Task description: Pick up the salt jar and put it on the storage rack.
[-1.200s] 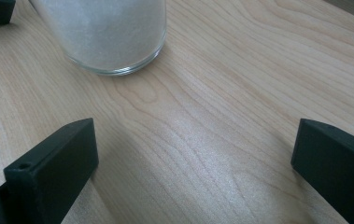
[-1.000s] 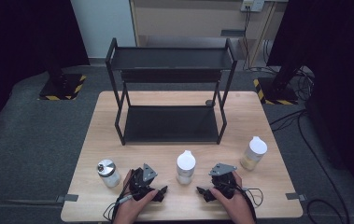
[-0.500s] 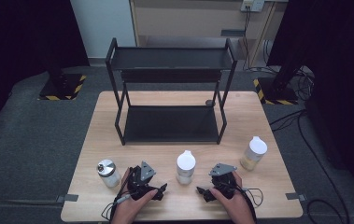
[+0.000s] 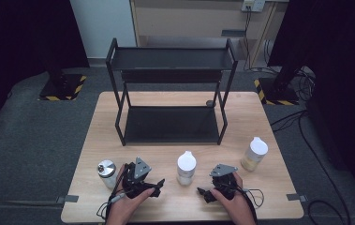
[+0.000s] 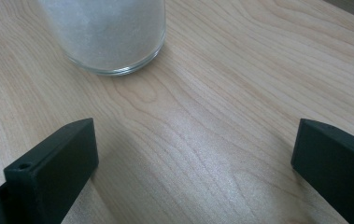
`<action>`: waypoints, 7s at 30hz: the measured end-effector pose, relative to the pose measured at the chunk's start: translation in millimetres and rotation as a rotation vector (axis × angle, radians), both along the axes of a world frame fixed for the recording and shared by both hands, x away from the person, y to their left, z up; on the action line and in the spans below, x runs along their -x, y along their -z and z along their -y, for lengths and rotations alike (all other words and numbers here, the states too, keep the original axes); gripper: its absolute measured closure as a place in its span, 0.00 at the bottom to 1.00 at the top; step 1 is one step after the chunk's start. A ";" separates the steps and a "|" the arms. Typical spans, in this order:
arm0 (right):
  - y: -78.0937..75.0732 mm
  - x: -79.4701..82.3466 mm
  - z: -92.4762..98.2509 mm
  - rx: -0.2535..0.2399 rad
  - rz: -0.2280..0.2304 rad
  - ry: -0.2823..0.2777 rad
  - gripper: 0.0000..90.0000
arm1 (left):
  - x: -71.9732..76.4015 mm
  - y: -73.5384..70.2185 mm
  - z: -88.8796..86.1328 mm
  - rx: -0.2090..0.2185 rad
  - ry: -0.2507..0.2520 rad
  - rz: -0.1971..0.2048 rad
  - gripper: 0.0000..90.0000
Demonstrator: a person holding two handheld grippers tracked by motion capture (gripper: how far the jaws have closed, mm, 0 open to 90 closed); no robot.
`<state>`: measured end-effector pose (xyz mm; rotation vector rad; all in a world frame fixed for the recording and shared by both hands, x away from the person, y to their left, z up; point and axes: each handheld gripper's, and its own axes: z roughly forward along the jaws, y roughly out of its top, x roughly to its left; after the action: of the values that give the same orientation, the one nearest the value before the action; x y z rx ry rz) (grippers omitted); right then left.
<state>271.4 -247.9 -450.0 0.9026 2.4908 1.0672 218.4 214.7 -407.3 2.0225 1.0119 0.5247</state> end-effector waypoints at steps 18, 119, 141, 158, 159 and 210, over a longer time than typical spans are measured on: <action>0.0 0.0 0.0 0.000 0.000 0.000 0.01 | 15.2 -27.6 -22.2 0.035 -0.028 0.099 0.02; 0.0 -0.1 0.0 0.000 0.000 0.000 0.01 | 22.3 36.4 -126.3 0.009 -0.087 0.095 0.07; 0.0 0.0 0.1 0.000 0.000 0.000 0.01 | 20.6 39.4 -129.4 0.021 -0.089 0.078 0.33; 0.0 -0.1 0.0 0.000 0.000 0.000 0.01 | 21.2 26.1 -89.8 0.026 -0.114 0.073 0.33; 0.0 -0.1 0.1 0.000 0.000 0.000 0.01 | 21.4 26.1 -87.3 0.026 -0.121 0.073 0.33; -0.2 -0.2 0.0 0.000 -0.002 0.000 0.01 | 6.8 3.7 -19.7 0.031 -0.266 0.106 0.33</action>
<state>271.6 -247.9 -449.8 0.9040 2.4920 1.0670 211.6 234.4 -411.0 1.8230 1.2237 0.7437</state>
